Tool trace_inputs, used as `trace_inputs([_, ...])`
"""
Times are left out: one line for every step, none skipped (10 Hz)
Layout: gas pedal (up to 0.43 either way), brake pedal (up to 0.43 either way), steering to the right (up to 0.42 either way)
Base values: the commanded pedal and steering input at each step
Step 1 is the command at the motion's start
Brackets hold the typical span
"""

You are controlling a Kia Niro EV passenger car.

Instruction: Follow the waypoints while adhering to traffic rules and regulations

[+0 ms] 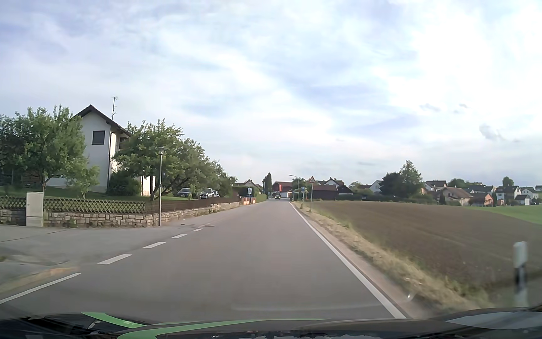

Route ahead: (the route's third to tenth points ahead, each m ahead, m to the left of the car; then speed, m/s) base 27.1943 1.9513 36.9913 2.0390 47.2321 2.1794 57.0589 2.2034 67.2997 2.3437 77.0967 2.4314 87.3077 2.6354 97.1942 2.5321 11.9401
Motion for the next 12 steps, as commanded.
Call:
trace_inputs([0.138,0.0,-0.001])
trace_inputs([0.138,0.0,-0.001])
trace_inputs([0.138,0.0,-0.001])
trace_inputs([0.138,0.0,-0.001])
trace_inputs([0.138,0.0,-0.001])
trace_inputs([0.138,0.0,-0.001])
trace_inputs([0.138,0.0,0.001])
trace_inputs([0.138,0.0,0.002])
trace_inputs([0.138,0.0,0.002])
trace_inputs([0.138,0.0,0.002])
trace_inputs([0.138,0.0,0.003])
trace_inputs([0.138,0.0,0.002])
